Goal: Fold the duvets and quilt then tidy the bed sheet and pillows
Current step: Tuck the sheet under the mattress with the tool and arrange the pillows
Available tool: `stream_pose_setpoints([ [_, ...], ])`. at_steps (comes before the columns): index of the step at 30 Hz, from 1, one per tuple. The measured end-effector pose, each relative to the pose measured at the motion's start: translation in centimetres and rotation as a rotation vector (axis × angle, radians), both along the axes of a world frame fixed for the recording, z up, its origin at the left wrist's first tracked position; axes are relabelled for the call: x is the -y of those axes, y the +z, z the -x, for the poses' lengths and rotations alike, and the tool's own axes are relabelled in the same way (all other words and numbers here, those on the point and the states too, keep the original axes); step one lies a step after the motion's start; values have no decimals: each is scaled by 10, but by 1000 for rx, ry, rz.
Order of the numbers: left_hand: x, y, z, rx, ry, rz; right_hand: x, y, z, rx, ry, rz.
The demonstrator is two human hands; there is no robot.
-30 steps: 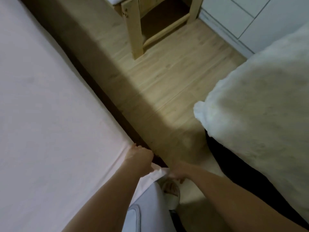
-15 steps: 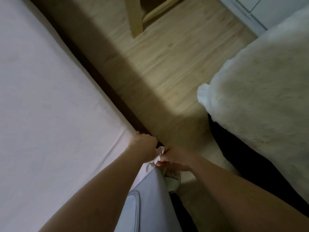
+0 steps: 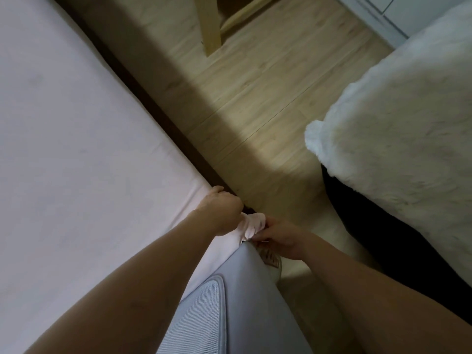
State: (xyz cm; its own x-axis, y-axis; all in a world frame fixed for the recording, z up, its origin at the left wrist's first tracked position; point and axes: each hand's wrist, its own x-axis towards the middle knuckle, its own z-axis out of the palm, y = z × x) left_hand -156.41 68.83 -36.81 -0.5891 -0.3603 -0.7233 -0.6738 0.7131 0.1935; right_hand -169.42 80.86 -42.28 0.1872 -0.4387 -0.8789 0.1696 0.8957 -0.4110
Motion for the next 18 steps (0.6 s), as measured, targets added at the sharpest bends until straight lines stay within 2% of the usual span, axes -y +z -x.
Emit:
stream_pose_setpoints([
  [3,0,1,0,0,-13,6,6,2,-4,-93,70,39],
  [6,-3,2,-3,-4,-71,72,16,6,-9,-294,229,22],
  [9,-8,3,-3,-4,-112,130,23,-9,-26,-452,246,-36],
  [11,-12,2,-2,-5,-138,144,25,-26,-38,-600,370,36],
  [13,-13,1,1,-11,-155,156,23,-34,-43,-714,393,94],
  [15,-9,2,0,-6,-158,169,20,-42,-45,-750,460,112],
  [18,5,4,-7,12,-210,124,21,-39,-42,-710,488,-1],
])
